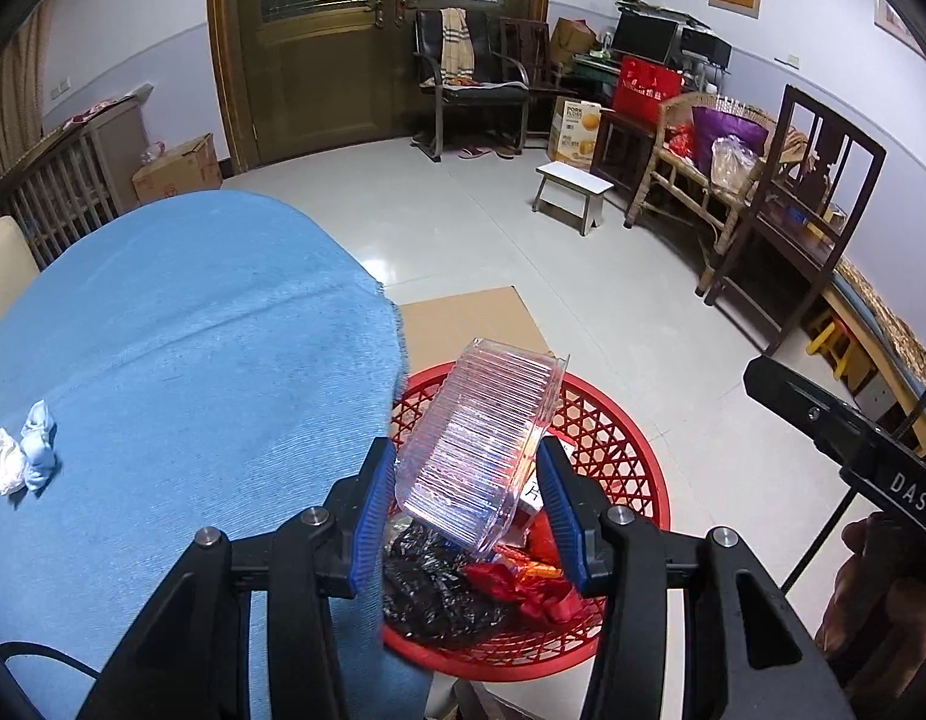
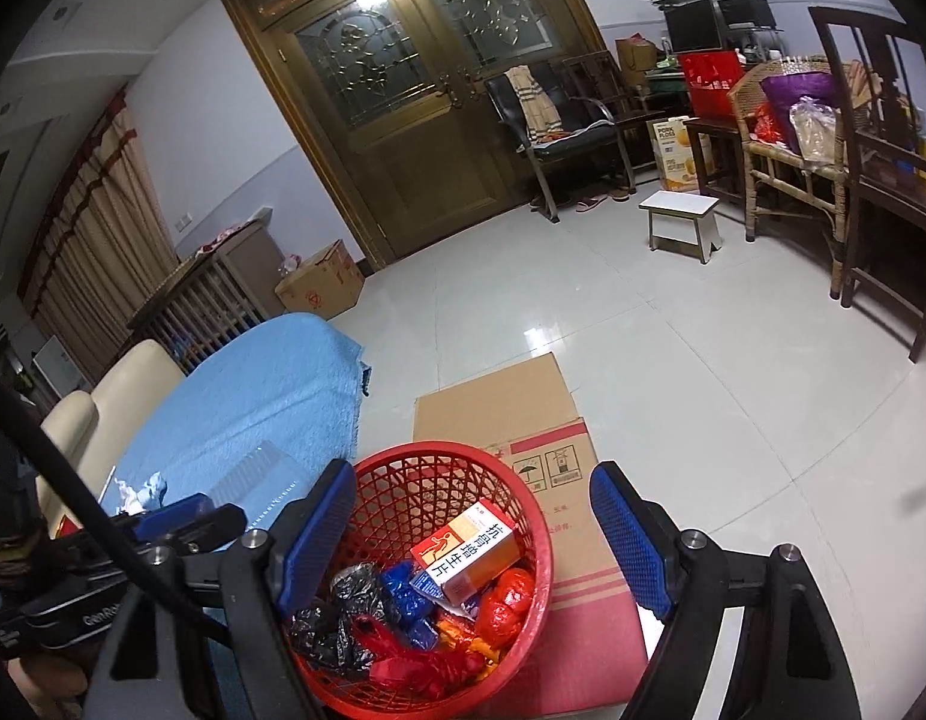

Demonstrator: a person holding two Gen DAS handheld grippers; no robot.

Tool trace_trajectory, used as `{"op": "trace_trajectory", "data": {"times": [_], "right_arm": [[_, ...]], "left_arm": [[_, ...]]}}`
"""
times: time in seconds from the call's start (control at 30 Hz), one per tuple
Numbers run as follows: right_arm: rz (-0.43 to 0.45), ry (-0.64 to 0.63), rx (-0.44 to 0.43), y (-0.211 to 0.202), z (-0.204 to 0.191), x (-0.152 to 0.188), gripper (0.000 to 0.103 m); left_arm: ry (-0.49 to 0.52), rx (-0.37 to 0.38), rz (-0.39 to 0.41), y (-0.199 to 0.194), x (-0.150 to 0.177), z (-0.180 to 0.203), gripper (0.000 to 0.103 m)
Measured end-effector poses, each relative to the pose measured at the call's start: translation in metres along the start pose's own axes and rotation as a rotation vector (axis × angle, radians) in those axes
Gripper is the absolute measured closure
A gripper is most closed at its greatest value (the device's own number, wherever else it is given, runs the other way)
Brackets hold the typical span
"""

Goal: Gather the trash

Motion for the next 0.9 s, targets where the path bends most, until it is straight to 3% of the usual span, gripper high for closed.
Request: {"op": "trace_trajectory", "data": {"times": [0.3,0.43,0.9], "right_arm": [[0.007,0.029,0.0,-0.005,0.012,-0.005,0.02],[0.008,0.029,0.004,-0.005,0.013,-0.006,0.02],[-0.037,-0.005,0.002,0.003,-0.004,0.004,0.02]], "left_arm": [[-0.01,0.03,-0.029,0.015,-0.004,0.006,0.05],[-0.029,0.03,-0.056,0.022,-0.003,0.004,0.035],[-0.101,-0.013,-0.043,0.002,0.01,-0.031,0.035]]}}
Point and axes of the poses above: each gripper's, at about its wrist camera, not at the fingertips, and y roughly the way its jaws point, z to its right, x to its underside, the point moved 3 cm from there along y, roughly the way its jaws point, and after that the axes turned 14 degrees about y, right-handed, at the moved point
